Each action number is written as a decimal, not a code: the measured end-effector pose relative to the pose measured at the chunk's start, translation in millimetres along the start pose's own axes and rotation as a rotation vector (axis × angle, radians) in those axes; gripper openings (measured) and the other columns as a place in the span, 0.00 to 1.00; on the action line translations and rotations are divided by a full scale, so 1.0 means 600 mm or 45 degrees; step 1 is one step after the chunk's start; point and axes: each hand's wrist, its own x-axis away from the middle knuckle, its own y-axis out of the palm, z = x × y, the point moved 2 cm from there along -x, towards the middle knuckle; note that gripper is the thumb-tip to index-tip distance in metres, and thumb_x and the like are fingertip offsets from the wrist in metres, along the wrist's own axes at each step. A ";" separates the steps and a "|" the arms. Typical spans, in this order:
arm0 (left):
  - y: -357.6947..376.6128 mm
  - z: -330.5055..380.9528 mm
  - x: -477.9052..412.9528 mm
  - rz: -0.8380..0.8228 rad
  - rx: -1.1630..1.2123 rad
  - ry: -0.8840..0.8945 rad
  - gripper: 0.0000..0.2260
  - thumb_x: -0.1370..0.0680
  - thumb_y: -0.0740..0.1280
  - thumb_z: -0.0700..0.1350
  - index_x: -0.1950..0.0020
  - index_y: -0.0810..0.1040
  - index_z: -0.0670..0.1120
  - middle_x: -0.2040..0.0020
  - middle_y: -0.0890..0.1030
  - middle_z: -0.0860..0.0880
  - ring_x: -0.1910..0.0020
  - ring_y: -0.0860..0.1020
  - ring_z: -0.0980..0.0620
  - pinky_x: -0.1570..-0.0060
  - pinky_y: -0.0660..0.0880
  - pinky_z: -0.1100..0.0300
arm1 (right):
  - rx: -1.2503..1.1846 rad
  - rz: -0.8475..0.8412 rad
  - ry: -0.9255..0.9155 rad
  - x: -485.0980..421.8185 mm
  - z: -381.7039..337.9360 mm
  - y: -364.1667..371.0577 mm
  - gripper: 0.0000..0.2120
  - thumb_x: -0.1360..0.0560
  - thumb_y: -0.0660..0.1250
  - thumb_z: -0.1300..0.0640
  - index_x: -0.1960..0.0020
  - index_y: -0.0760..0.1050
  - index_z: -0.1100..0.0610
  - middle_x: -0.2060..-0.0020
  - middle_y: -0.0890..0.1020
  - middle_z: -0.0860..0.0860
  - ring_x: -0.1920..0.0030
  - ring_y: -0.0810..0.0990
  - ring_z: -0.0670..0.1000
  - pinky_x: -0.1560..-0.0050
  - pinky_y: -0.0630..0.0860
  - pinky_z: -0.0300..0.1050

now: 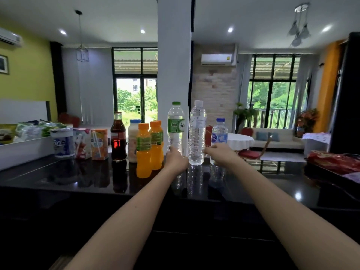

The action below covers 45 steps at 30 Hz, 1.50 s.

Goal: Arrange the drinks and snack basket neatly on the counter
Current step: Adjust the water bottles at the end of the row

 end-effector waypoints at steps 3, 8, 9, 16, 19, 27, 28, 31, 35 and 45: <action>0.011 -0.014 -0.039 0.038 -0.033 -0.036 0.38 0.24 0.64 0.48 0.22 0.43 0.50 0.32 0.70 0.38 0.36 0.73 0.36 0.41 0.75 0.44 | -0.074 -0.010 -0.001 -0.019 -0.001 0.021 0.12 0.25 0.64 0.51 0.56 0.72 0.60 0.66 0.72 0.52 0.65 0.71 0.50 0.57 0.77 0.51; 0.023 -0.028 -0.076 0.149 -0.038 0.008 0.36 0.23 0.65 0.48 0.23 0.47 0.42 0.29 0.65 0.39 0.35 0.70 0.39 0.44 0.72 0.51 | -0.168 -0.063 0.056 -0.065 -0.002 0.082 0.13 0.27 0.64 0.56 0.46 0.68 0.59 0.50 0.73 0.58 0.65 0.72 0.48 0.70 0.68 0.38; 0.024 -0.031 -0.085 0.146 -0.046 0.006 0.37 0.23 0.65 0.49 0.22 0.46 0.42 0.27 0.63 0.39 0.34 0.69 0.39 0.46 0.71 0.52 | -0.188 -0.051 0.071 -0.076 -0.001 0.091 0.22 0.27 0.65 0.56 0.36 0.65 0.61 0.42 0.72 0.58 0.61 0.74 0.49 0.71 0.67 0.37; 0.035 -0.055 -0.129 0.098 -0.054 -0.037 0.37 0.23 0.67 0.52 0.25 0.48 0.42 0.29 0.66 0.39 0.38 0.73 0.39 0.55 0.71 0.53 | -0.156 0.129 0.140 -0.124 0.035 0.126 0.40 0.29 0.72 0.50 0.27 0.53 0.58 0.32 0.69 0.57 0.38 0.74 0.59 0.42 0.75 0.50; 0.037 -0.051 -0.132 0.150 -0.120 -0.009 0.37 0.24 0.68 0.56 0.26 0.50 0.44 0.30 0.66 0.40 0.38 0.73 0.40 0.57 0.70 0.55 | -0.104 0.141 0.121 -0.133 0.044 0.122 0.41 0.30 0.73 0.43 0.28 0.57 0.60 0.37 0.75 0.56 0.40 0.76 0.58 0.49 0.72 0.46; 0.037 -0.049 -0.112 0.152 -0.143 0.047 0.37 0.25 0.69 0.56 0.27 0.53 0.42 0.31 0.67 0.39 0.37 0.72 0.40 0.55 0.68 0.56 | -0.053 0.160 0.079 -0.134 0.053 0.125 0.37 0.29 0.71 0.49 0.28 0.58 0.60 0.38 0.76 0.56 0.42 0.77 0.57 0.51 0.71 0.44; 0.036 -0.049 -0.111 0.146 -0.128 0.049 0.36 0.25 0.69 0.56 0.27 0.53 0.42 0.31 0.67 0.39 0.37 0.72 0.40 0.54 0.68 0.55 | -0.044 0.157 0.088 -0.135 0.051 0.125 0.41 0.28 0.70 0.49 0.26 0.52 0.62 0.37 0.75 0.58 0.41 0.76 0.59 0.50 0.71 0.45; 0.035 -0.044 -0.113 0.131 -0.033 0.048 0.36 0.25 0.68 0.54 0.26 0.53 0.42 0.31 0.67 0.40 0.37 0.72 0.40 0.54 0.69 0.55 | 0.022 0.151 0.077 -0.136 0.047 0.127 0.42 0.26 0.68 0.49 0.25 0.45 0.64 0.37 0.74 0.60 0.43 0.76 0.59 0.52 0.70 0.44; 0.030 -0.034 -0.111 0.135 0.100 0.044 0.37 0.25 0.67 0.52 0.24 0.52 0.42 0.29 0.65 0.41 0.35 0.70 0.40 0.45 0.72 0.51 | 0.057 0.250 0.036 -0.137 0.043 0.124 0.44 0.30 0.73 0.45 0.27 0.52 0.62 0.37 0.75 0.60 0.41 0.76 0.59 0.49 0.74 0.49; 0.028 -0.040 -0.109 0.172 0.017 0.033 0.37 0.27 0.69 0.58 0.28 0.55 0.43 0.32 0.63 0.40 0.39 0.71 0.41 0.53 0.68 0.57 | -0.015 0.179 0.023 -0.135 0.038 0.116 0.42 0.29 0.73 0.50 0.28 0.49 0.61 0.38 0.73 0.61 0.43 0.75 0.58 0.51 0.69 0.44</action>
